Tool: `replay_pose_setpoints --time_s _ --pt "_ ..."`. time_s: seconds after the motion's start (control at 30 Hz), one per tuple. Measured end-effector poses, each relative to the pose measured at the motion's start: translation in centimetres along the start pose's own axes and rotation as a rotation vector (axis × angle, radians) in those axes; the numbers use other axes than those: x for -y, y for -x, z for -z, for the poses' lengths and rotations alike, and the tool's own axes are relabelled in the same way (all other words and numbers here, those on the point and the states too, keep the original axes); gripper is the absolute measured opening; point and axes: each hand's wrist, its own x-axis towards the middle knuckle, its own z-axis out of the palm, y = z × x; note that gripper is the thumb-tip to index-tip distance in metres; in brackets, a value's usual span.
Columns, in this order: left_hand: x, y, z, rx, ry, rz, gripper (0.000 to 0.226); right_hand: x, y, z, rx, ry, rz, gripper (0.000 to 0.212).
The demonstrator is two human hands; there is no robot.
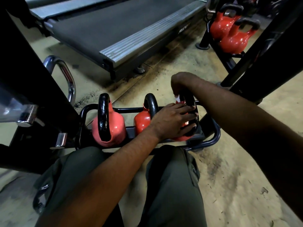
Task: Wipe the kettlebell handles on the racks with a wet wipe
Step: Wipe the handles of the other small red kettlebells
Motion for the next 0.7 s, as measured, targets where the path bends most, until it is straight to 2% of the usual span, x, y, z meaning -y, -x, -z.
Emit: replay_pose_setpoints --time_s 0.13,0.23,0.47,0.57,0.63,0.7 --pt "0.4 0.2 0.2 0.001 0.019 0.011 0.036 -4.3 -1.8 -1.8 0.126 -0.668 -0.071 0.027" --pt "0.4 0.4 0.0 -0.009 0.03 0.008 0.035 -5.7 -1.2 -3.8 0.213 -1.046 -0.115 0.028" --pt "0.3 0.1 -0.2 -0.052 0.053 0.033 0.032 -7.4 1.5 -6.7 0.26 -1.651 -0.128 0.031" --pt "-0.2 0.0 -0.2 -0.042 0.058 0.024 0.034 -8.6 2.8 -6.5 0.195 -1.629 -0.09 0.022" --pt "0.0 0.0 -0.1 -0.044 0.048 0.025 0.034 -8.7 3.4 -5.2 0.067 -1.455 -0.071 0.019" --pt "0.3 0.0 -0.1 -0.045 0.032 0.019 0.035 -7.9 3.5 -3.4 -0.088 -1.178 -0.036 0.013"
